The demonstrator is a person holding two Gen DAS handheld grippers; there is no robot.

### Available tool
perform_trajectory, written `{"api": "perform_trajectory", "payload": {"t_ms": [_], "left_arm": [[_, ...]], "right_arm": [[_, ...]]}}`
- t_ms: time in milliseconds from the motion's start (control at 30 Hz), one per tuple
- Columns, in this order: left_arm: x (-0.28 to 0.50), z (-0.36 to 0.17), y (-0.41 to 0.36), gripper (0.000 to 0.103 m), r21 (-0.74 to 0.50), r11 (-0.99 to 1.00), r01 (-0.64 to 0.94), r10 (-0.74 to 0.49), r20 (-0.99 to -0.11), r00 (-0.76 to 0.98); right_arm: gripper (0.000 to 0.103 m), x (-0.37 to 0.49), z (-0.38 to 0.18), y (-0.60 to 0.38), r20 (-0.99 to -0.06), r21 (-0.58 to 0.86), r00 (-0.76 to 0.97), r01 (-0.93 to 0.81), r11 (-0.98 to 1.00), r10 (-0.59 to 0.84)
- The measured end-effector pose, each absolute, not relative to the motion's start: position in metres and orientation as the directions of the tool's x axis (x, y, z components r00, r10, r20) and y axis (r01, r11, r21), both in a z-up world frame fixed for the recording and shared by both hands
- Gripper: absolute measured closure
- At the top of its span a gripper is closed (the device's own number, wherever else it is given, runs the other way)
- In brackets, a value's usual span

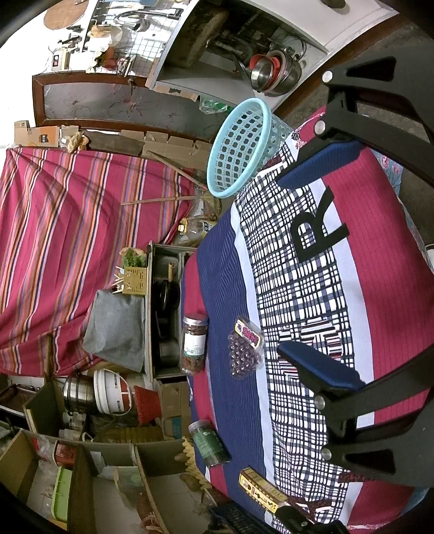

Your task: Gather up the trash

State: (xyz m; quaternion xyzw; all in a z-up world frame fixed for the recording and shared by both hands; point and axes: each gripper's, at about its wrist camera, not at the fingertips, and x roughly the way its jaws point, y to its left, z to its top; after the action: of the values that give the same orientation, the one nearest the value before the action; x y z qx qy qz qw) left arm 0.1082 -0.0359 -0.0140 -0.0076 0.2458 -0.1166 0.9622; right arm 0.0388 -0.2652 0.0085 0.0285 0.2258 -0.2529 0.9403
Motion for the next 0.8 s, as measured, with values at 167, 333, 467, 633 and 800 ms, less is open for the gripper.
{"api": "perform_trajectory", "payload": {"t_ms": [167,333,467,633,800], "left_arm": [[0.1082,-0.0139,-0.036,0.005,-0.072,0.973,0.221,-0.228,-0.471,0.852],[0.1085,-0.0136,-0.0358,0.005,-0.072,0.973,0.22,-0.227,-0.471,0.852],[0.1084,-0.0137,-0.0357,0.005,-0.072,0.973,0.221,-0.229,-0.472,0.852],[0.1091,-0.0129,-0.0355,0.005,-0.072,0.973,0.218,-0.226,-0.468,0.854],[0.1094,-0.0129,-0.0353,0.005,-0.072,0.973,0.221,-0.228,-0.468,0.854]], "right_arm": [[0.012,0.0392,0.0086,-0.2652,-0.439,-0.062,0.77,0.488,0.871,-0.463],[0.012,0.0392,0.0088,-0.265,-0.438,-0.062,0.77,0.489,0.87,-0.464],[0.012,0.0392,0.0088,-0.2651,-0.439,-0.062,0.77,0.488,0.871,-0.463],[0.012,0.0391,0.0087,-0.2651,-0.438,-0.063,0.77,0.488,0.871,-0.463],[0.012,0.0392,0.0088,-0.2649,-0.438,-0.062,0.77,0.488,0.87,-0.463]]}}
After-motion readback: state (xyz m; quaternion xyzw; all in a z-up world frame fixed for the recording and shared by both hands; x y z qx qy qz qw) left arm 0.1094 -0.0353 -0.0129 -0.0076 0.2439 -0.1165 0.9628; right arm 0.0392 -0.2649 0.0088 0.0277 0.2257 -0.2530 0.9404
